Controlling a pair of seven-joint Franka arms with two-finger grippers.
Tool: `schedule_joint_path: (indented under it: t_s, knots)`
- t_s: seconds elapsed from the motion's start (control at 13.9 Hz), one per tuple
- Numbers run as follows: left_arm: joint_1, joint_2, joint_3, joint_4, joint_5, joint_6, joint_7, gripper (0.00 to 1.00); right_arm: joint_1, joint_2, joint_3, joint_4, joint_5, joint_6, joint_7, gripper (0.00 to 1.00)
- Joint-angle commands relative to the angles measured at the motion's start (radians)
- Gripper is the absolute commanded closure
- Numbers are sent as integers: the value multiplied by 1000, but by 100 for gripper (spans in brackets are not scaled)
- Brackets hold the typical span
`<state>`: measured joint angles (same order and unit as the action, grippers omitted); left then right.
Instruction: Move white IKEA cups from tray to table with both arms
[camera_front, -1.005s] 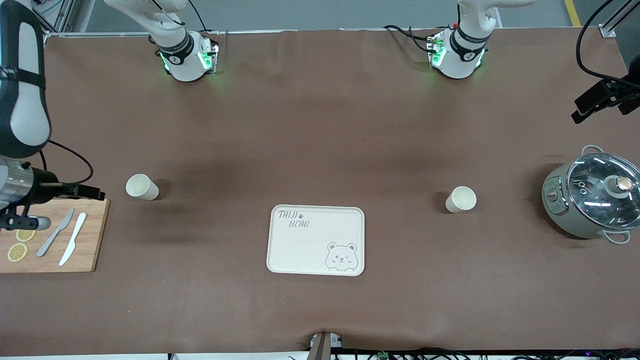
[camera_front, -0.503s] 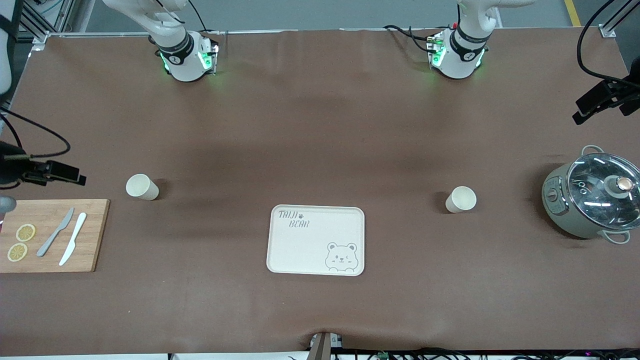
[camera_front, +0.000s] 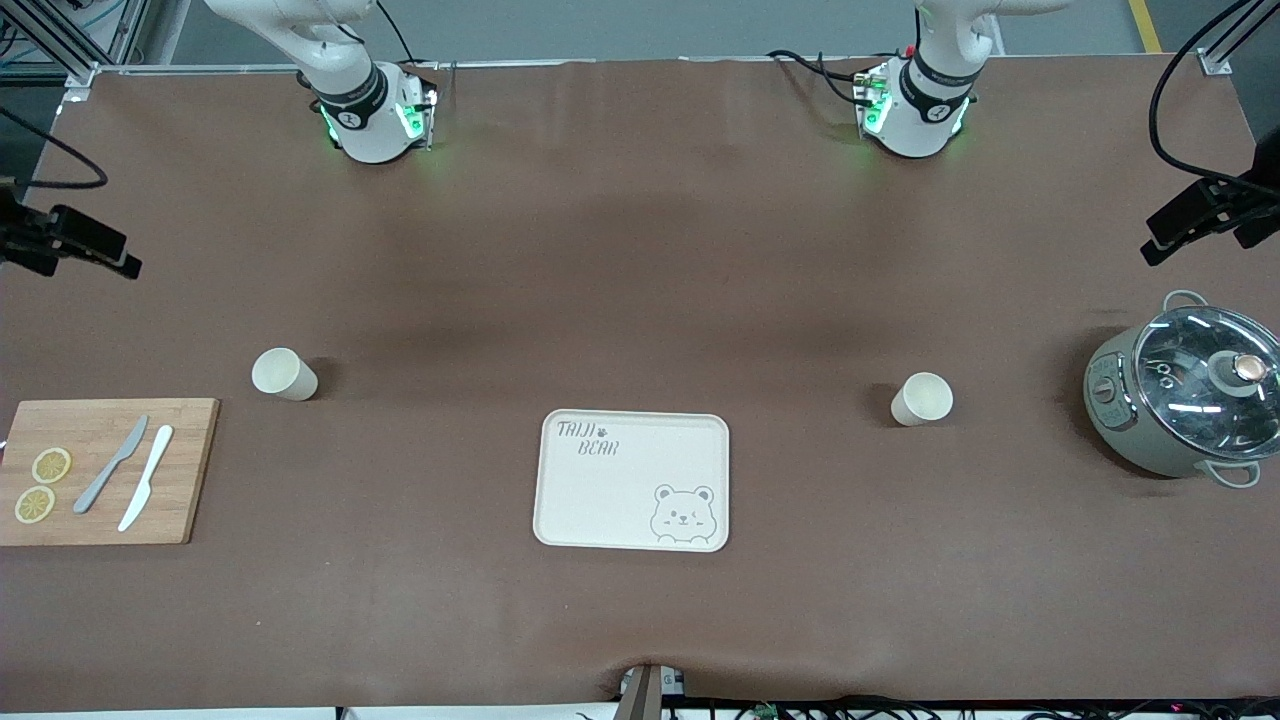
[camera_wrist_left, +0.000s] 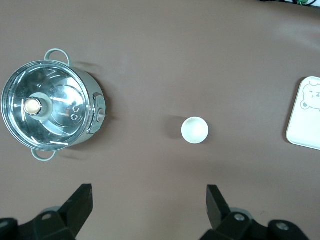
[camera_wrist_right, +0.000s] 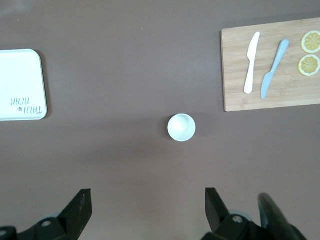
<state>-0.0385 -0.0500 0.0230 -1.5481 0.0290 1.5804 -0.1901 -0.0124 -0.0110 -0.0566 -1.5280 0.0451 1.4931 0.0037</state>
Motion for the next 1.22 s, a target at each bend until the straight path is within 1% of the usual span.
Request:
schedule_joint_path:
  t_s: [0.0, 0.14, 0.43, 1.15]
  knots:
    - [-1, -10, 2, -3, 5, 7, 18, 0, 35, -66, 4, -66, -68, 16, 10, 0]
    - [0, -14, 3, -3, 5, 4, 18, 0, 52, -67, 3, -78, -85, 16, 12, 0]
    - [2, -13, 2, -3, 5, 4, 18, 0, 26, -64, -6, -81, -83, 18, -68, 0]
    - [2, -14, 2, -3, -24, 6, 14, 0, 17, -60, -6, -78, -74, 3, -68, 0]
